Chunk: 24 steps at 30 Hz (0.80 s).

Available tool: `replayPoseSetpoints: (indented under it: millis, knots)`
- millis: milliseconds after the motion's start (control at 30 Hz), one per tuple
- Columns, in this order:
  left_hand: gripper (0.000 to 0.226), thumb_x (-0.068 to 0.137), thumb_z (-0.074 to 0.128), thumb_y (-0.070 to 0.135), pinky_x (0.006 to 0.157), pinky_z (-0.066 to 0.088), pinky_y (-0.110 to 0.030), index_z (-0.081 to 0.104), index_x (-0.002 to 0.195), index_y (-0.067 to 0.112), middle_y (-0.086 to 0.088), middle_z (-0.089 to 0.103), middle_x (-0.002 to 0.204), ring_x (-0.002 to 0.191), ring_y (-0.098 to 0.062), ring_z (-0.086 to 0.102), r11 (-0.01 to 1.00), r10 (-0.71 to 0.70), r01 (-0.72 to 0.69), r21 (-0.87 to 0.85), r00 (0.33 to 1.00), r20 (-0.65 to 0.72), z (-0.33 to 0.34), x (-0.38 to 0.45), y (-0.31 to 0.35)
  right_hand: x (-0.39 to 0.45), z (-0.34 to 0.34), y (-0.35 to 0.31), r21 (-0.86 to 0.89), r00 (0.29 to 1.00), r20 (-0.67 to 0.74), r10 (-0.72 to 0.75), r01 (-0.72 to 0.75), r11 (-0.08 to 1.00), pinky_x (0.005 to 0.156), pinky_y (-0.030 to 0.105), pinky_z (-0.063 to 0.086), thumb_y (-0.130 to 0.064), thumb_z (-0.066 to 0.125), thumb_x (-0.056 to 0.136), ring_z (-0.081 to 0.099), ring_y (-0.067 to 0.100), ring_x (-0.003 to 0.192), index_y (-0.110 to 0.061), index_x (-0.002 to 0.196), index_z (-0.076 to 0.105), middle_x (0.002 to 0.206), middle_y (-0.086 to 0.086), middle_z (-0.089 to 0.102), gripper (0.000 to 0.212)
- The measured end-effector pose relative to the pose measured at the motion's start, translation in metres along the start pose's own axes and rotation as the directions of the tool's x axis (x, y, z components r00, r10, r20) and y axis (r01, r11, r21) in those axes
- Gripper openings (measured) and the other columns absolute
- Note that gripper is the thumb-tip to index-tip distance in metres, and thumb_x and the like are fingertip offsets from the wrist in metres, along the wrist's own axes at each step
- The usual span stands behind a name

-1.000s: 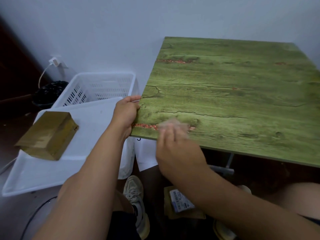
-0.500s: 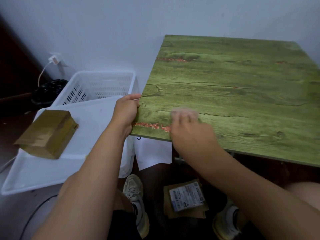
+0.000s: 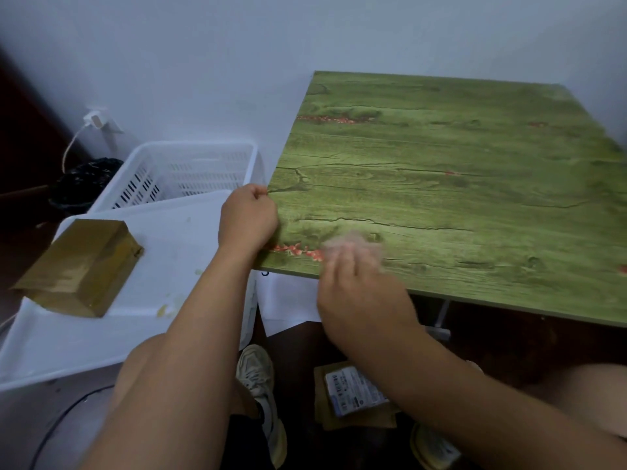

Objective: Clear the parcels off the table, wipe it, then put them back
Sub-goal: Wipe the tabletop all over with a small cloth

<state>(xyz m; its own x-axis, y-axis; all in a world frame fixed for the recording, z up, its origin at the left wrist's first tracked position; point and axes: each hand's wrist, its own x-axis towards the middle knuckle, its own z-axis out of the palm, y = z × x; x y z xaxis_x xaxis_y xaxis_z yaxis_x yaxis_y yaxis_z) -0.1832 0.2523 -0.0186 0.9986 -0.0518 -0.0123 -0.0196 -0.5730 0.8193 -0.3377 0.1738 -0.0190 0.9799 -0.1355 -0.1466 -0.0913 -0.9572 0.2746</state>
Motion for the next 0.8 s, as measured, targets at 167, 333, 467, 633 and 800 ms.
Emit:
replayPoseSetpoints:
  millis: [167, 333, 467, 633, 800]
  knots:
    - [0.026, 0.087, 0.039, 0.009, 0.082, 0.043, -0.032, 0.061, 0.074, 0.017, -0.007, 0.06, 0.084, 0.09, -0.024, 0.054, 1.0, -0.024, 0.025, -0.012, 0.999, 0.039, 0.003, -0.001, 0.003, 0.01, -0.004, 0.034, 0.126, 0.995, -0.101, 0.024, -0.011, 0.992, 0.079, 0.045, 0.052, -0.013, 0.025, 0.1, 0.05, 0.037, 0.124, 0.001, 0.149, 0.019, 0.145, 0.024, 0.04, 0.051]
    - [0.026, 0.081, 0.037, 0.008, 0.064, 0.035, -0.03, 0.042, 0.057, 0.014, -0.002, 0.047, 0.065, 0.07, -0.026, 0.044, 0.999, -0.035, 0.035, 0.018, 0.999, 0.017, 0.005, -0.008, 0.001, -0.009, -0.003, 0.003, -0.021, 0.994, -0.101, -0.041, 0.039, 0.999, 0.081, 0.048, 0.055, -0.027, 0.06, 0.086, 0.061, 0.041, 0.112, 0.01, 0.133, 0.048, 0.128, 0.031, 0.056, 0.061]
    - [0.027, 0.081, 0.038, 0.007, 0.064, 0.033, -0.03, 0.039, 0.055, 0.014, -0.001, 0.044, 0.063, 0.071, -0.027, 0.041, 0.999, -0.043, 0.043, 0.01, 0.999, 0.002, 0.005, -0.012, 0.002, 0.027, 0.016, 0.041, 0.325, 0.965, -0.243, -0.096, 0.174, 0.93, 0.078, 0.034, 0.049, -0.009, 0.043, 0.096, 0.047, 0.027, 0.128, -0.024, 0.152, 0.022, 0.154, 0.005, 0.033, 0.061]
    - [0.028, 0.082, 0.039, 0.007, 0.064, 0.031, -0.032, 0.039, 0.054, 0.011, -0.002, 0.043, 0.062, 0.071, -0.027, 0.039, 0.998, -0.061, 0.061, -0.008, 0.998, -0.022, 0.002, -0.013, 0.002, 0.006, 0.025, 0.024, 0.364, 0.892, -0.303, -0.334, 0.432, 0.825, 0.088, 0.042, 0.051, -0.001, 0.049, 0.089, 0.036, 0.024, 0.14, -0.028, 0.152, 0.028, 0.158, -0.002, 0.028, 0.071]
    - [0.025, 0.083, 0.037, 0.007, 0.068, 0.034, -0.031, 0.041, 0.058, 0.011, -0.002, 0.046, 0.066, 0.074, -0.029, 0.043, 0.998, -0.059, 0.06, 0.016, 0.998, -0.013, 0.006, -0.011, 0.002, 0.02, 0.032, 0.068, 0.456, 0.954, -0.295, -0.05, 0.186, 0.87, 0.082, 0.037, 0.054, -0.013, 0.048, 0.097, 0.056, 0.019, 0.119, -0.041, 0.145, 0.029, 0.15, -0.01, 0.041, 0.059]
